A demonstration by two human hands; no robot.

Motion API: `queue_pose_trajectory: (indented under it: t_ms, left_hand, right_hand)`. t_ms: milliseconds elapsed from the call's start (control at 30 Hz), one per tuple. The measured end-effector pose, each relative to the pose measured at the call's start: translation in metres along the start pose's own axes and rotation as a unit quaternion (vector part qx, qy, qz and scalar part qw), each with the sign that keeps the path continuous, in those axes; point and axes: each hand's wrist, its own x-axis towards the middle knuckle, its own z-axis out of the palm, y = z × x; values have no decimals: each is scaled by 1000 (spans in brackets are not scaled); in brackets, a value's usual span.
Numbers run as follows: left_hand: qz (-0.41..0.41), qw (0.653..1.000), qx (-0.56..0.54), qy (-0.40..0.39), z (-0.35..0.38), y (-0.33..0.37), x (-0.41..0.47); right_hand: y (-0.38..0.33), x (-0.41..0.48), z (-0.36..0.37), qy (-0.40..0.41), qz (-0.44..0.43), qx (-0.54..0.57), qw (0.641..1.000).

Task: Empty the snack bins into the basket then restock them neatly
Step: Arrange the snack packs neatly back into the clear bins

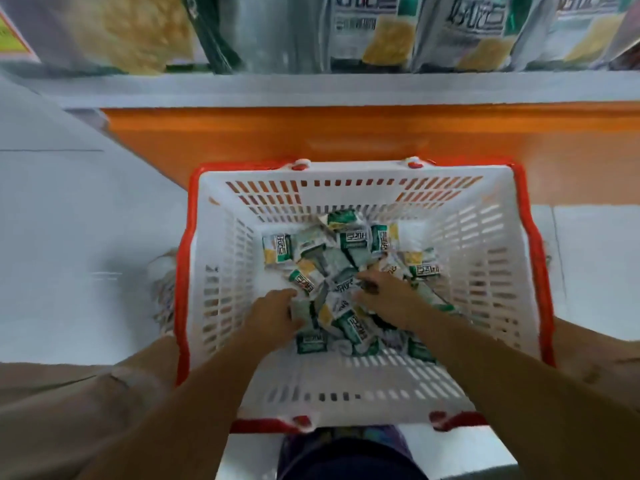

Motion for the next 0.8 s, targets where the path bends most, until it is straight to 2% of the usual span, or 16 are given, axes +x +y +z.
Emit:
queue_pose_trajectory:
  t_ms: [100, 167, 233, 300, 400, 500, 633, 700, 800]
  left_hand:
    - [20, 999, 28, 19, 6, -6, 5]
    - [16, 998, 64, 16, 12, -13, 10]
    - [-7, 997, 83, -3, 18, -21, 17]
    - [-22, 993, 113, -13, 21, -23, 20]
    - [-25, 993, 119, 3, 21, -22, 18]
    - [-30, 999, 39, 24, 20, -19, 12]
    - [-59, 986, -157, 9, 15, -10, 1]
    - [-71, 974, -215, -16, 14, -4, -7]
    - [-60, 964, -259, -20, 11, 0, -19]
  right_hand:
    - [-2, -6, 6, 31, -12, -20, 999]
    - [-1, -11, 12, 14, -8, -20, 1000]
    - [-2, -16, 18, -21, -6, 92, 996]
    - [2, -11, 21, -10, 2, 183, 983]
    - [5, -12, 20, -42, 45, 151, 987]
    - [8, -16, 21, -114, 50, 93, 988]
    - [8, -16, 33, -149, 65, 131, 978]
    - [3, -13, 38, -151, 66, 130, 978]
    - [-4, -18, 40, -100, 69, 173, 977]
